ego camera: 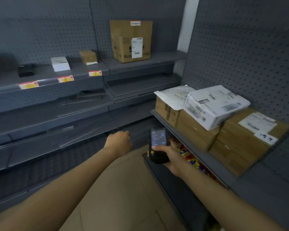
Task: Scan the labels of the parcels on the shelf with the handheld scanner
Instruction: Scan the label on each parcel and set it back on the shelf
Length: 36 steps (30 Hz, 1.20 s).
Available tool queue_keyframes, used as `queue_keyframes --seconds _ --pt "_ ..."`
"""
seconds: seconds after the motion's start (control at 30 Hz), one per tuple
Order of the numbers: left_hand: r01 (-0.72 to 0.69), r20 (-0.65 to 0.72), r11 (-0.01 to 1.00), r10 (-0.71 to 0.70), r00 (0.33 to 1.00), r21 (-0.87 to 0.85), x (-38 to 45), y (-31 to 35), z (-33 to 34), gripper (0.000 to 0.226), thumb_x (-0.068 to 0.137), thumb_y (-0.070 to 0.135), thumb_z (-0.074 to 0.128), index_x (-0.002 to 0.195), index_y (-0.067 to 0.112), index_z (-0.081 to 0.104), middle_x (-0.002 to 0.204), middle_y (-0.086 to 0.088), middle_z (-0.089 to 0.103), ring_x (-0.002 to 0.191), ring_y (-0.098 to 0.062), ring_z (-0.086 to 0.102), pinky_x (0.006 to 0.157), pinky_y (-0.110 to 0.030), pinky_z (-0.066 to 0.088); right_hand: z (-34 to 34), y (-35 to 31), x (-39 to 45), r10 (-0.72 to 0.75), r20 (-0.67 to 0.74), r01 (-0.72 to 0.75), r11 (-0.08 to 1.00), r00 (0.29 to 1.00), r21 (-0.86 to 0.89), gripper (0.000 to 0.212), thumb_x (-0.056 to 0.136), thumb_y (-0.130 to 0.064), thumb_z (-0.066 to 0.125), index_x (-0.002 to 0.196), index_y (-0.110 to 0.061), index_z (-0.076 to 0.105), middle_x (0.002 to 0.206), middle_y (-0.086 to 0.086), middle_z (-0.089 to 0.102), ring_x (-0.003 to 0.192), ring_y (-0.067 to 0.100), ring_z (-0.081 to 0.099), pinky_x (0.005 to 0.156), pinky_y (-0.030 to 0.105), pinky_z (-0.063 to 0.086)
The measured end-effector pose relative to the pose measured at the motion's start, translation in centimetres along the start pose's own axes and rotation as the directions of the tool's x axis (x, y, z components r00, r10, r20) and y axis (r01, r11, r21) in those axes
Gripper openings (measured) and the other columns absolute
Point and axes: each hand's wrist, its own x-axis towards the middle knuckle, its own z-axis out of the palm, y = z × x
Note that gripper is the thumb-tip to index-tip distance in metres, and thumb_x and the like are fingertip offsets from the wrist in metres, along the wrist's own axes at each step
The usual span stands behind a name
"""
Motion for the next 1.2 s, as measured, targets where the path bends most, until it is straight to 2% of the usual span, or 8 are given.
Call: queue_keyframes --seconds 0.23,0.33,0.43,0.53,0.63,0.8,0.9,1.2 --pt "-0.217 0.042 0.976 0.217 0.975 -0.022 5.8 3.8 0.5 0.025 0.094 0.03 0.046 0.11 0.013 0.054 0.114 -0.005 0.059 0.1 -0.028 0.058 0.075 -0.033 0.041 -3.2 -3.6 0.4 -0.118 -0.342 0.165 0.98 0.932 0.113 0.057 0.078 0.0 0.072 0.126 -0.012 0.044 0.11 0.013 0.065 0.087 0.027 0.067 0.064 0.034 0.056" --pt "-0.322 0.035 0.947 0.322 0.946 -0.007 7.9 7.1 0.7 0.021 0.092 0.029 0.046 0.104 0.014 0.054 0.11 -0.004 0.06 0.096 -0.028 0.059 0.072 -0.033 0.04 -5.9 -4.9 0.4 -0.162 -0.45 0.256 0.954 0.878 0.156 0.064 0.071 -0.007 0.076 0.127 -0.009 0.046 0.114 0.015 0.067 0.089 0.031 0.07 0.06 0.032 0.057" --pt "-0.384 0.041 0.923 0.384 0.922 -0.012 10.3 11.1 1.1 0.021 0.091 0.026 0.046 0.105 0.014 0.055 0.104 -0.005 0.062 0.091 -0.029 0.06 0.07 -0.034 0.041 -8.7 -6.1 0.4 -0.153 -0.507 0.281 0.941 0.848 0.187 0.086 0.057 -0.019 0.082 0.135 -0.009 0.047 0.121 0.021 0.067 0.099 0.036 0.07 0.062 0.034 0.058" --pt "-0.469 0.055 0.883 0.467 0.882 0.01 12.9 15.3 1.4 0.025 0.088 0.024 0.046 0.109 0.014 0.055 0.102 -0.007 0.062 0.085 -0.028 0.058 0.067 -0.032 0.04 -12.0 -7.2 0.1 -0.161 -0.553 0.308 0.933 0.817 0.184 0.054 0.078 -0.011 0.072 0.128 -0.006 0.053 0.111 0.017 0.069 0.089 0.03 0.07 0.062 0.033 0.057" --pt "-0.602 0.094 0.79 0.595 0.798 0.113 15.0 19.5 1.6 0.028 0.093 0.027 0.043 0.109 0.009 0.057 0.112 -0.01 0.059 0.096 -0.031 0.059 0.067 -0.032 0.039 -15.0 -8.3 -0.2 -0.175 -0.598 0.355 0.914 0.782 0.197 0.044 0.08 -0.009 0.07 0.122 -0.006 0.056 0.102 0.015 0.069 0.081 0.027 0.069 0.054 0.029 0.055" --pt "-0.639 0.056 0.769 0.639 0.767 -0.024 16.9 24.8 1.4 0.035 0.092 0.034 0.048 0.121 0.013 0.051 0.12 -0.007 0.058 0.107 -0.026 0.058 0.077 -0.033 0.044 -18.1 -10.2 -1.1 -0.187 -0.695 0.428 0.884 0.694 0.189 0.085 0.058 -0.023 0.079 0.134 -0.003 0.049 0.121 0.024 0.066 0.09 0.031 0.07 0.056 0.029 0.056" --pt "-0.679 0.051 0.731 0.682 0.73 -0.061 17.9 26.9 1.6 0.035 0.091 0.035 0.05 0.12 0.015 0.052 0.121 -0.006 0.058 0.109 -0.025 0.057 0.087 -0.035 0.046 -19.7 -10.9 -1.4 -0.195 -0.737 0.462 0.869 0.647 0.176 0.082 0.062 -0.023 0.079 0.135 -0.004 0.048 0.122 0.025 0.065 0.094 0.034 0.07 0.059 0.033 0.058" --pt "-0.829 0.042 0.548 0.836 0.547 -0.116 20.6 33.5 1.3 0.028 0.09 0.024 0.051 0.112 0.007 0.052 0.112 -0.01 0.054 0.098 -0.028 0.058 0.08 -0.036 0.049 -22.7 -12.3 -1.4 -0.196 -0.836 0.597 0.782 0.512 0.182 0.058 0.083 -0.008 0.066 0.138 -0.009 0.046 0.124 0.022 0.063 0.094 0.03 0.067 0.056 0.033 0.057"
